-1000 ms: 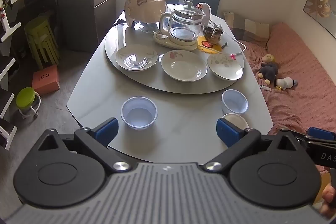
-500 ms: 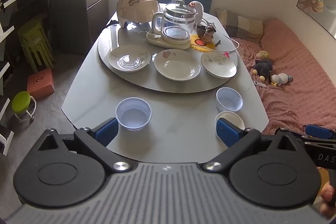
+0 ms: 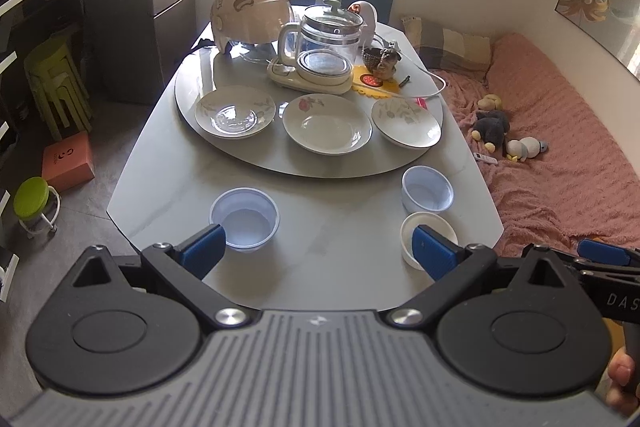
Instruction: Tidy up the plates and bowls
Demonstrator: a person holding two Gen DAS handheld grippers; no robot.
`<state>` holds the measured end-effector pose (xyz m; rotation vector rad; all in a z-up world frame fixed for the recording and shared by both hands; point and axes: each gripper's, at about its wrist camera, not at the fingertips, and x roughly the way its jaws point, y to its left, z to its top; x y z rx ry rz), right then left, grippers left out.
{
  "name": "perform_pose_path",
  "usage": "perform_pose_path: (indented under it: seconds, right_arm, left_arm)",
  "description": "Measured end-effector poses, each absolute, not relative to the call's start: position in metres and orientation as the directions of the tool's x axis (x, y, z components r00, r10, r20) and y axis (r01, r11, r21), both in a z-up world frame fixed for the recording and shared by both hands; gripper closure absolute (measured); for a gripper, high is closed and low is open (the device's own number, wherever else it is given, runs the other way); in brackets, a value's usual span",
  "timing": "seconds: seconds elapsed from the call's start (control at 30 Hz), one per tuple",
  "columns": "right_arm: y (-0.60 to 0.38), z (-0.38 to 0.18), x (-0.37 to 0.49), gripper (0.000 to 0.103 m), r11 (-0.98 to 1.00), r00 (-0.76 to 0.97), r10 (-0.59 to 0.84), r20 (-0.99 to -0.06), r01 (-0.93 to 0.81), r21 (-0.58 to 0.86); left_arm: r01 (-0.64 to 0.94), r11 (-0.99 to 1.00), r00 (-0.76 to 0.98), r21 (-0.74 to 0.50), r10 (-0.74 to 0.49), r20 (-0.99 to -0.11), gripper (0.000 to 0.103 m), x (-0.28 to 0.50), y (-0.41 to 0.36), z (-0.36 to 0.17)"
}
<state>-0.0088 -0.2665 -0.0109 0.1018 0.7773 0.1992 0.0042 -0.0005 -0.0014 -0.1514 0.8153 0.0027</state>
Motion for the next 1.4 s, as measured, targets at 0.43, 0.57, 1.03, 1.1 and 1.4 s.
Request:
perform_pose_path:
  seconds: [0.43, 0.57, 1.03, 1.1, 1.4]
  right_arm:
    - [-0.2646, -0.0102, -0.014, 0.0, 0.975, 0.7, 0.221, -0.679, -0.153, 0.159]
    - [-0.2667, -0.0089, -0.0143, 0.0, 0.976, 0.701, 0.218, -0.679, -0.149, 0.16]
    - [-0.2694, -0.0064, -0.0152, 0.0, 0.978, 0.703, 0.209, -0.68, -0.135, 0.161]
    - [-0.2689, -0.0071, -0.0158, 0.0, 0.978, 0.702, 0.208, -0.681, -0.134, 0.161]
    - [-0.2692, -0.0067, -0.0154, 0.0, 0.978, 0.703, 0.206, -0.68, -0.133, 0.158]
  left_arm:
    - [-0.058, 0.99, 0.694, -0.131, -0.054, -0.718, 0.002, 0.0001, -0.0007, 0.0016]
    - [-0.053, 0.99, 0.695, -0.129, -0.056, -0.717, 0.002, 0.0, -0.0014, 0.0023]
    - [-0.032, 0.992, 0.694, -0.122, -0.066, -0.717, 0.002, -0.0011, -0.0011, 0.0053]
    - [-0.032, 0.992, 0.694, -0.121, -0.065, -0.717, 0.002, -0.0005, -0.0017, 0.0063]
    - [-0.034, 0.991, 0.692, -0.128, -0.069, -0.718, 0.002, 0.0002, -0.0013, 0.0072]
